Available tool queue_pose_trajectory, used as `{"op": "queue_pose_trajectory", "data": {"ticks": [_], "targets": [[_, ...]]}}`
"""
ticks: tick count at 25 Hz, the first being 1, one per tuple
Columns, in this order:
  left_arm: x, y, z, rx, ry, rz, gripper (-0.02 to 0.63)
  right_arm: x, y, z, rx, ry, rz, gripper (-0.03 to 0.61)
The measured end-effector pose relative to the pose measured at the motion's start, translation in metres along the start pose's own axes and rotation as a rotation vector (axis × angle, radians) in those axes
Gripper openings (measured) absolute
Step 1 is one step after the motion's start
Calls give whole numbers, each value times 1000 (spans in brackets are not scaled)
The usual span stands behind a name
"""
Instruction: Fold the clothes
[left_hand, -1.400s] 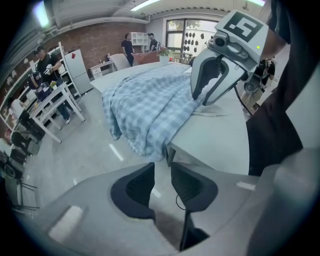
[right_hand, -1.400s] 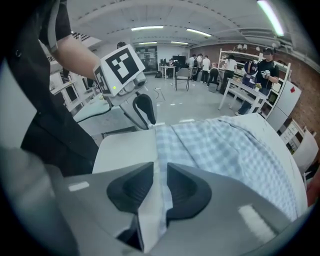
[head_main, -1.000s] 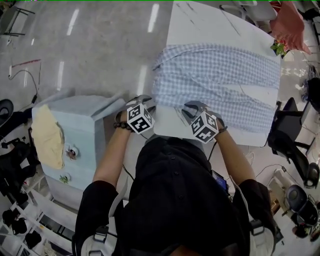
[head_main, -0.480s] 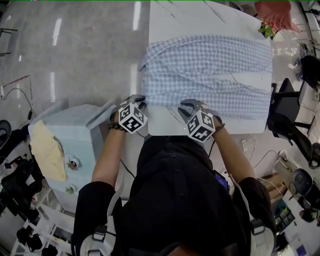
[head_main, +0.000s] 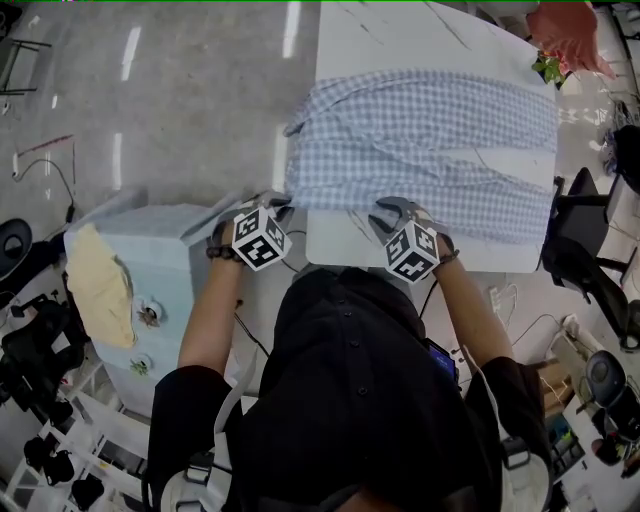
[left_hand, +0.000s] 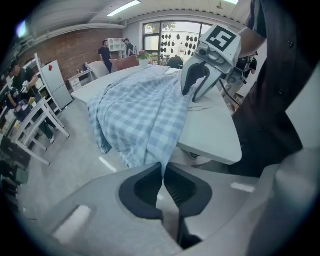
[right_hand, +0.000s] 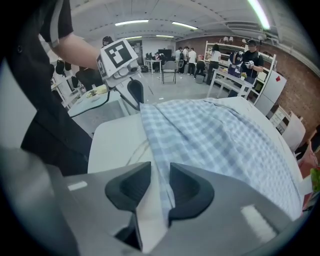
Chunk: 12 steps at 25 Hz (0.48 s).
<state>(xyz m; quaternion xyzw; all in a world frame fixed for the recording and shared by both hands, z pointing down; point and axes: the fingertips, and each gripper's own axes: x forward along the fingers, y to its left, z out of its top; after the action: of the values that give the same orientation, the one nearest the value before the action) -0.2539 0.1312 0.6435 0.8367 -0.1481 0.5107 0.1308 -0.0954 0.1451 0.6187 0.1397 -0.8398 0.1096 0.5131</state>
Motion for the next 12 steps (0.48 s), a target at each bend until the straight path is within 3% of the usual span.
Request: {"op": "queue_pose_trajectory", "data": {"ticks": [3,8,12], "targets": [[-15,-8,-3,67,34,-34,15,0,3,-1,16,14,31,48],[-32,-22,-5,98,49,-87,15,-7,23,-2,-71,52,99,32],[-32,-30,-13,111,72,-113,15,-15,39,-3,-42,49,181,34]]}}
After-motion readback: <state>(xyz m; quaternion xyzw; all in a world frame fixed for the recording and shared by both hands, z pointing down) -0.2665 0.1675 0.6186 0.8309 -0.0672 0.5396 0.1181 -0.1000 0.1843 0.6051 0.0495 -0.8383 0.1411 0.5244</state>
